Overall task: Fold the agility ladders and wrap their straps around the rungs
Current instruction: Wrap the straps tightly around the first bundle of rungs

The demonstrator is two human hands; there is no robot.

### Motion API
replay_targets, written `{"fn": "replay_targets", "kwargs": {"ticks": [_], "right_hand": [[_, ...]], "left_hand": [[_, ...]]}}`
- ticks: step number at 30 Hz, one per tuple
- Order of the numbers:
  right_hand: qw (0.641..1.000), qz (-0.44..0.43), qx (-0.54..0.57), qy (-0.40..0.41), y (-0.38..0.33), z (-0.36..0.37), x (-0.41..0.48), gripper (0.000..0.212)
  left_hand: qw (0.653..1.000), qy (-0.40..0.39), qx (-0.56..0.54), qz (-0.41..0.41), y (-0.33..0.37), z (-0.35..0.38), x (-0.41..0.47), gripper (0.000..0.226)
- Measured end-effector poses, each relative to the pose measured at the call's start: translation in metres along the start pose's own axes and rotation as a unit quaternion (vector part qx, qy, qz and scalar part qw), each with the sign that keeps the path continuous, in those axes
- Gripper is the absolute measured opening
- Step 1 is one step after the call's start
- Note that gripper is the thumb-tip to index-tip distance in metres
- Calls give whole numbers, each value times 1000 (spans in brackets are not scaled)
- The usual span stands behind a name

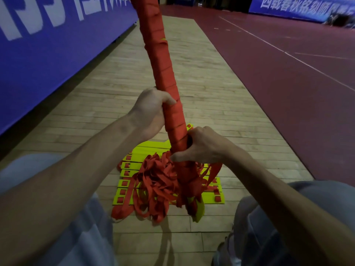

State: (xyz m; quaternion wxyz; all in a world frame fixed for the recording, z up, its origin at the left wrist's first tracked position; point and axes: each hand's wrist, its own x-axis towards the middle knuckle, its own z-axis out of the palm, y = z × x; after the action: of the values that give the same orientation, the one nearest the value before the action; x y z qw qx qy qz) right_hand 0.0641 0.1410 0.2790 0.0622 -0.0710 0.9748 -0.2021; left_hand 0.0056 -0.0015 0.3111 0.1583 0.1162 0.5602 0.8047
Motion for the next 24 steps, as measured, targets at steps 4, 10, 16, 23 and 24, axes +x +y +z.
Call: {"fn": "replay_targets", "kwargs": {"ticks": [4, 10, 16, 23, 24], "right_hand": [[997, -35, 71, -25, 3, -14, -4, 33], [952, -110, 266, -105, -7, -31, -16, 23], [924, -119, 291, -217, -10, -27, -14, 25], [920, -98, 213, -315, 2, -43, -15, 34], [924, -81, 209, -309, 5, -44, -15, 30]], "left_hand": [[997, -26, 62, 40, 6, -4, -2, 25], [998, 2, -22, 62, 7, -2, -7, 43], [992, -43, -113, 23, -4, 12, -18, 15], [999, 4, 44, 8, 3, 15, -17, 18], [997, 22, 66, 15, 2, 14, -15, 18]]}}
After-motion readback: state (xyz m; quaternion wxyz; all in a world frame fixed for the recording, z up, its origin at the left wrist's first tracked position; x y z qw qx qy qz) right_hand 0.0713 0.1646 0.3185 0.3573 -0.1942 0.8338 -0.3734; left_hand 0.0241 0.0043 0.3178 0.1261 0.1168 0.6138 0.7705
